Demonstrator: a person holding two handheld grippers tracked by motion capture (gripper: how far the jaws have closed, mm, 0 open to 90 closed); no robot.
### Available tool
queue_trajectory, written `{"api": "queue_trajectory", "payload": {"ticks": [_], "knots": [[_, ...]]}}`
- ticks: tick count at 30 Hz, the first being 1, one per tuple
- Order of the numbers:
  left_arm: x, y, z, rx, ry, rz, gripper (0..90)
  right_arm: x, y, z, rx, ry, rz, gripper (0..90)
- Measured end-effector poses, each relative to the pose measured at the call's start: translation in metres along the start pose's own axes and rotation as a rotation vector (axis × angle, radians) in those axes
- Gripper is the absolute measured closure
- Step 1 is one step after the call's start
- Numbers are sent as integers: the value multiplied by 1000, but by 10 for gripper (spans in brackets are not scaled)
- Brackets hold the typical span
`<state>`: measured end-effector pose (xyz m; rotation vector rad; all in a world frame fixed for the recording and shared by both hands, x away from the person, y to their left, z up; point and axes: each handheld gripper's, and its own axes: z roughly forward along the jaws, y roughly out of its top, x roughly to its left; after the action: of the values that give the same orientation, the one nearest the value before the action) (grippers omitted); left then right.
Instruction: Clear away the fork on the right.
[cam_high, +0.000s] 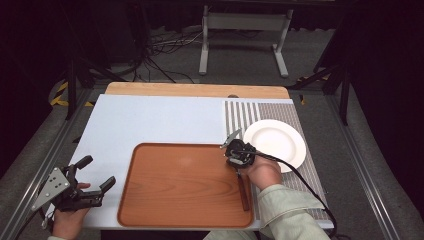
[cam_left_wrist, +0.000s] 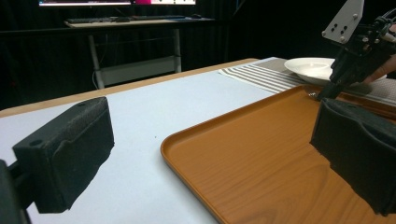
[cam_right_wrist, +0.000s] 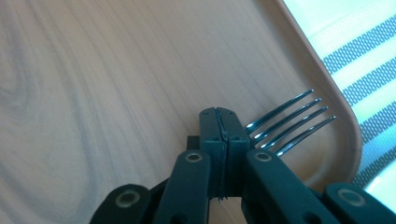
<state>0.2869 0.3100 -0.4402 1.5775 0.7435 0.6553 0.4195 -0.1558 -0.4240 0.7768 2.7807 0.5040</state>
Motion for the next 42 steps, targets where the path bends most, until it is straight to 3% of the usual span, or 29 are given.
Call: {"api": "queue_trajectory", "payload": {"ticks": [16,19,24,26,27,31,34,42], "knots": [[0,-1,1,6,3,1,2,-6,-9,-5,17,-1,39,900],[0,-1,0,7,4,2,2,-6,-8,-8,-6,-2,37,895],[0,-1,-1,6,8,1,2,-3,-7,-19,-82,-25,18,763],[0,-1,-2,4,11,-2,2,-2,-6,-28,-131,-29,33,552],[0,-1,-3,5,12,-1,2,-2,-5,-31,-148,-19,41,488],[1,-2,-6,4,20,-4,2,2,-5,-45,-208,-18,23,322],[0,-2,-7,4,24,-4,2,4,-6,-55,-250,-9,23,254],[0,-2,-7,9,24,-5,2,8,-16,-83,-351,-50,30,109]]}}
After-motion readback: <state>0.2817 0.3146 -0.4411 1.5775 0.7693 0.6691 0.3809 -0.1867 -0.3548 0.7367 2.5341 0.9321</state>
